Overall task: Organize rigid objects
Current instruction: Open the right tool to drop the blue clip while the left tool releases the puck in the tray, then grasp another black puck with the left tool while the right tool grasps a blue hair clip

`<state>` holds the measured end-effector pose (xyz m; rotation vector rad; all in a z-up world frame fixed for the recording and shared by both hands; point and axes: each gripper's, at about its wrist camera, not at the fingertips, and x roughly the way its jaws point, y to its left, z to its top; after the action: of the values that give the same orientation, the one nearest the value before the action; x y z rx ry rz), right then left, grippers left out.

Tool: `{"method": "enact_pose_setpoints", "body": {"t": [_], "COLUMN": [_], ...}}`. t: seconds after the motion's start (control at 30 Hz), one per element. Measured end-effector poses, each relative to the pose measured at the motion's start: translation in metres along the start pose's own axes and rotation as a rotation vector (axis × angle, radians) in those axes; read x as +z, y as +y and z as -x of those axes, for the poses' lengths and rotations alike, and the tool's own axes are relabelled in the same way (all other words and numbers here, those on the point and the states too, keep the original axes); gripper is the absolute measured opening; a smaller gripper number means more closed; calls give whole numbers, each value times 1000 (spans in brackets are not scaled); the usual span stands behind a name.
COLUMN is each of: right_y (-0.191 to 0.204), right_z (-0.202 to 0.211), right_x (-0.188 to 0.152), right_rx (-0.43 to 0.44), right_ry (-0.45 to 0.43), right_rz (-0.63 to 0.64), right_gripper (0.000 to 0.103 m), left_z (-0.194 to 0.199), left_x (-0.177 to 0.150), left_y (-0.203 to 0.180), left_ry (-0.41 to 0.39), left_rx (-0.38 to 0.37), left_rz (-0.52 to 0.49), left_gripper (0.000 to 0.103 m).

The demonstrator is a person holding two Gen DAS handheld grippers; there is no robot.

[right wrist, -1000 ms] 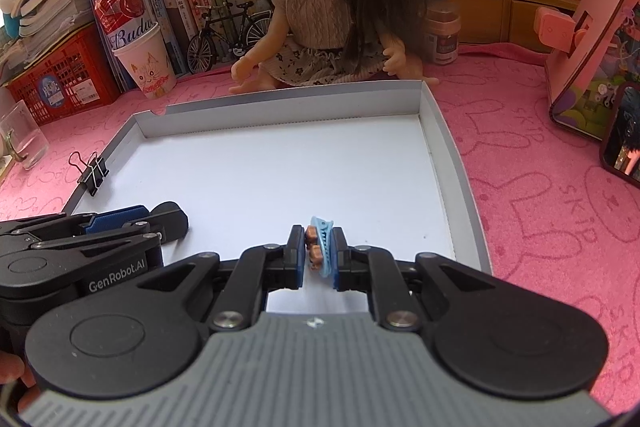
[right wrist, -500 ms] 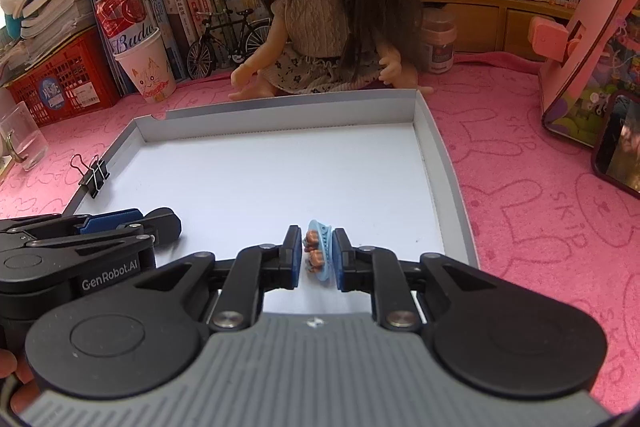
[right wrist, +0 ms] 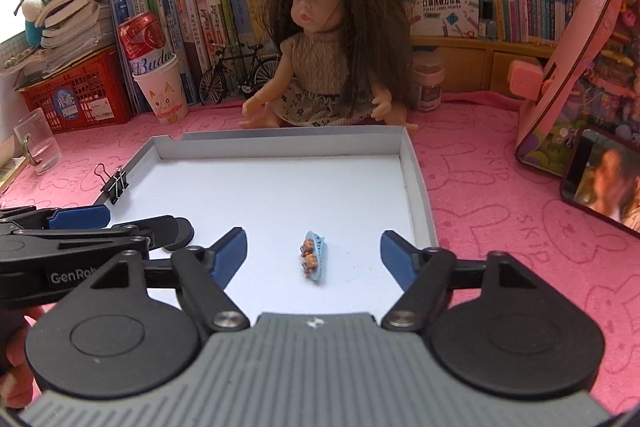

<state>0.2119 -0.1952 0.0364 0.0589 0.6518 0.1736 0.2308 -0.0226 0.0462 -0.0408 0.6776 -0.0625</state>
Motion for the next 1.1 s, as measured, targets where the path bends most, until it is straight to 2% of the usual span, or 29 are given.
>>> {"method": "enact_pose_setpoints", "body": {"t": [0.23, 0.33, 0.63, 1.1], "right_y": [2, 4, 8, 9], "right_z": [29, 43, 71, 96], "right_x": [-10, -17, -36, -80], "right_rx": [3, 9, 9, 1], "right_ry": [-66, -114, -174, -192], "right_rz": [18, 31, 77, 107], "right_gripper": [94, 103, 103, 103], "left_z": [30, 45, 78, 112], "left_x": [-11, -20, -50, -101], "left_y": [3, 2, 3, 4], "left_ry": [-40, -61, -103, -119], "left_rx": [-37, -43, -62, -79], "left_rz": [0, -13, -33, -66], "left_gripper": [79, 80, 84, 86]}}
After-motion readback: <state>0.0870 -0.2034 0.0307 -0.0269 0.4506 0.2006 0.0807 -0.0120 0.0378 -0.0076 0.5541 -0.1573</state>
